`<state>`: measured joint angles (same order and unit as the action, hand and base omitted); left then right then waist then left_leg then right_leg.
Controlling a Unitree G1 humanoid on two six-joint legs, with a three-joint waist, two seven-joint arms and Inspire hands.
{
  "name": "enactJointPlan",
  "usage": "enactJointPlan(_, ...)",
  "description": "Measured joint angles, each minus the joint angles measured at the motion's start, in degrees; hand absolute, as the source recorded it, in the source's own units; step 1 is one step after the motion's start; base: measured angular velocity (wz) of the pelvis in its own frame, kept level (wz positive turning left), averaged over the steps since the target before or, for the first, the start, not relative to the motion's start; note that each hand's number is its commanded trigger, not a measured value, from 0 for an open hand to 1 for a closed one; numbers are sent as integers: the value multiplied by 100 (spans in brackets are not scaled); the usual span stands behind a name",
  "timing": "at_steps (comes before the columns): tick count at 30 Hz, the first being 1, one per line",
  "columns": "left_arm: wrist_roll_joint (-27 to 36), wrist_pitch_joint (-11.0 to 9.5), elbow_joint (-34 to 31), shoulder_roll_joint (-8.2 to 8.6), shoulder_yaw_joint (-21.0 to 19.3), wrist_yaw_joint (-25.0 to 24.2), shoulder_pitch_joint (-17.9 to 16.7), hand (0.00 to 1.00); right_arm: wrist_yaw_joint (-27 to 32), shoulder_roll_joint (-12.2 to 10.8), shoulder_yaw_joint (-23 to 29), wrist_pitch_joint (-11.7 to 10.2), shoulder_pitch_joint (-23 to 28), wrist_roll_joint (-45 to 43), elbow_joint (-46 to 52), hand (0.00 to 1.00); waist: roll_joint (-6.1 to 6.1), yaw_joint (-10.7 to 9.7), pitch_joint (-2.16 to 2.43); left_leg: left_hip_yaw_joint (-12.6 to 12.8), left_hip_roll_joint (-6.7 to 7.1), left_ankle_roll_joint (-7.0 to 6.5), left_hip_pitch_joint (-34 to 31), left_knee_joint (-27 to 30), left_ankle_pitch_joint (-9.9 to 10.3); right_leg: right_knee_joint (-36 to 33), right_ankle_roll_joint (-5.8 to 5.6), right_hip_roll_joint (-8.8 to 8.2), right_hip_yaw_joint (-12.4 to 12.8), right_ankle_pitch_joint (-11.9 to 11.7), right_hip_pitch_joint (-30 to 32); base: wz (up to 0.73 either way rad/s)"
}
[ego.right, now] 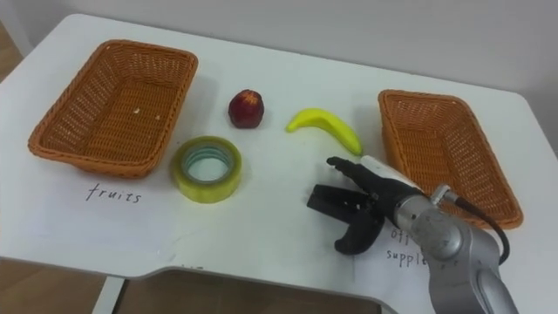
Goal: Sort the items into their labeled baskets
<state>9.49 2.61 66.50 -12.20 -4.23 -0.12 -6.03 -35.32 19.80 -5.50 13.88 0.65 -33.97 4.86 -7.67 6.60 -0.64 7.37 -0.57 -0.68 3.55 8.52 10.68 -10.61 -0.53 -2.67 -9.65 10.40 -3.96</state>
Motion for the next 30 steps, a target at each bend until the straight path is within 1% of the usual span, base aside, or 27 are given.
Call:
enactJointPlan(2, 1, 6, -7, 3, 0, -3, 1, 0, -33, -2, -32, 0, 1, 4, 0, 0, 12, 1, -8, -1, 2, 0, -3, -7, 0, 0, 0, -1, -2, 0, 2, 0)
enactJointPlan(5, 2, 79, -7, 3, 4, -5, 1, 0, -44, -1, -56, 1, 1, 4, 0, 0, 16, 1, -5, -2, 4, -1, -3, 8, 0, 1, -1, -2, -12, -1, 9, 0)
enactJointPlan(6, 2, 96, -7, -1, 4, -5, 2, 0, -44, -1, -56, 1, 0, 2, 0, 16, 13, 0, 0, -2, 4, -1, -3, 8, 0, 1, -1, -2, -12, -1, 10, 0)
enactJointPlan(7, 1, 97, -7, -1, 8, -5, 7, 0, -44, -1, -57, -1, 1, 2, 0, 69, 13, 1, 0, -2, 5, -1, -3, 8, 0, 1, -2, -2, -10, -1, 10, 0)
enactJointPlan(8, 2, 96, -7, -2, 11, -5, 12, 0, -45, -1, -60, -2, 0, 2, 1, 96, 15, 2, 2, -3, 7, -1, -3, 8, 0, 1, -2, -5, -10, -2, 11, 0)
enactJointPlan(9, 2, 96, -8, -2, 18, -4, 13, 0, -46, -1, -64, -4, 0, 2, 2, 100, 13, 2, 3, -3, 8, -1, -4, 8, 0, 1, -2, -6, -11, -2, 12, 0)
enactJointPlan(13, 10, 95, -15, -29, 120, -1, 33, 0, 45, -1, -108, -6, -29, -6, -7, 100, 13, -2, 27, -3, 8, -1, -3, 9, 0, 2, -3, -6, -10, -2, 14, 0)
enactJointPlan(15, 6, 95, -20, -27, 120, 0, 46, 0, 120, 0, -104, -8, -137, -3, -93, 100, 14, -4, 33, -2, 6, -1, 5, 12, 0, 2, -3, -5, -10, -2, 6, 0)
enactJointPlan(16, 7, 95, -22, -28, 128, 0, 59, 0, 147, 0, -103, -8, -211, -2, -168, 100, 15, -9, 43, -2, 6, -1, 8, 10, -1, 2, -3, -4, -11, -2, 3, 0)
enactJointPlan(19, 7, 95, -68, -50, 239, -1, 62, 0, 185, -1, -111, -7, -286, -2, -258, 100, 7, 3, 50, -2, 5, -1, 7, 8, -1, 2, -3, -3, -14, -2, 0, 0)
enactJointPlan(22, 6, 95, -90, -60, 269, -1, 58, 0, 208, -22, -133, -12, -294, 8, -322, 100, -5, 4, 58, -2, 6, -1, 7, 6, 0, 2, -3, -3, -15, -2, -2, 0)
enactJointPlan(26, 6, 95, -93, -71, 275, -1, 61, 0, 209, -34, -158, -12, -296, 200, -373, 100, -10, -8, 61, -2, 7, -1, 8, 1, 0, 2, -3, -4, -15, -2, -2, 0)
enactJointPlan(30, 7, 95, -93, -75, 312, 5, 76, 0, 209, -33, -172, -12, -296, 204, -361, 100, -22, -2, 55, -8, 3, 0, -5, 0, 0, 2, -3, 1, -14, -2, 19, 0)
